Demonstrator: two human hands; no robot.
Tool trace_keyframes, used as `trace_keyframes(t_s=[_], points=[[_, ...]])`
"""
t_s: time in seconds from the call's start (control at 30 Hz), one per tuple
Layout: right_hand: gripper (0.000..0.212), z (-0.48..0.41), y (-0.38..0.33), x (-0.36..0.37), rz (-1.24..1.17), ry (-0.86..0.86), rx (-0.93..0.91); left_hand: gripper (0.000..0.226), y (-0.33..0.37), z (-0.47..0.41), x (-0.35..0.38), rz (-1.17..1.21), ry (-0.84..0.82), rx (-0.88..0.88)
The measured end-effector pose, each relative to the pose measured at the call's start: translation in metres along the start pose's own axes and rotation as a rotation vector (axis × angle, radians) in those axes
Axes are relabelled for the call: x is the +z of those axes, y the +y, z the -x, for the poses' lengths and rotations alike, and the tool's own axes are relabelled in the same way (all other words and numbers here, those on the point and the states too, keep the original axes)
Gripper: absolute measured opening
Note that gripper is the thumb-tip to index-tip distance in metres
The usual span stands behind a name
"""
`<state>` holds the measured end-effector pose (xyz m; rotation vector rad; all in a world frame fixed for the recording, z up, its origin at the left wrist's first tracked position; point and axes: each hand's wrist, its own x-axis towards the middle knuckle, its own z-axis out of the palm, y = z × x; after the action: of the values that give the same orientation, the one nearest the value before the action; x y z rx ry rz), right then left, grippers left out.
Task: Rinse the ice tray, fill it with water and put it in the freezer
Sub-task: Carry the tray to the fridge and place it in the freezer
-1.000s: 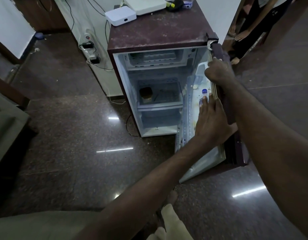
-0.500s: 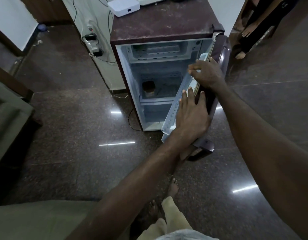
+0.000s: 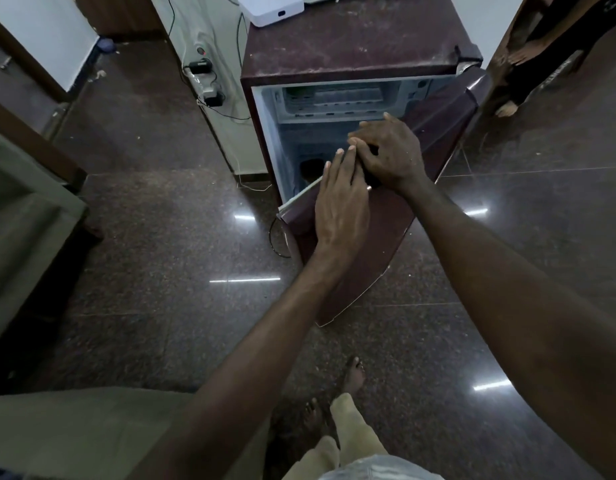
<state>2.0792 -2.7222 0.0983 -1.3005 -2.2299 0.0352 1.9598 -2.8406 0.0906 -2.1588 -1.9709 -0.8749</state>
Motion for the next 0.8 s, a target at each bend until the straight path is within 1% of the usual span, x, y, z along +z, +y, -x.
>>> trace_keyframes(t_s=[0.03,0.1,0.27,0.37,0.47,0.53,0.63,0.73,0.8], points=[[0.035,-0.005,-0.002,0.006,-0.006,0.027,-0.002,0.049,-0.011,-0.003,0.002,0.011,0.046,0.014],[0.036,-0.009,-0.005,0.014,0.017,0.061,-0.018,0.054,-0.024,-0.009,0.001,0.063,0.117,0.03],[0.046,-0.026,-0.011,0.041,0.14,0.081,0.018,0.049,-0.065,-0.039,0.017,0.001,0.169,0.043],[0.05,-0.04,-0.018,0.052,0.195,0.101,0.057,0.05,-0.082,-0.062,0.022,-0.101,0.154,0.017],[0.055,-0.054,-0.022,0.058,0.201,0.068,0.091,0.055,-0.094,-0.083,0.029,-0.202,0.089,-0.022],[0.057,-0.063,-0.023,0.063,0.218,0.065,0.115,0.058,-0.103,-0.094,0.034,-0.265,0.074,-0.019],[0.06,-0.077,-0.025,0.072,0.241,0.073,0.151,0.059,-0.118,-0.113,0.041,-0.301,0.089,-0.012],[0.061,-0.092,-0.025,0.077,0.237,0.091,0.181,0.06,-0.129,-0.133,0.044,-0.286,0.087,-0.002],[0.062,-0.1,-0.026,0.079,0.252,0.069,0.201,0.06,-0.135,-0.145,0.046,-0.27,0.076,0.009]])
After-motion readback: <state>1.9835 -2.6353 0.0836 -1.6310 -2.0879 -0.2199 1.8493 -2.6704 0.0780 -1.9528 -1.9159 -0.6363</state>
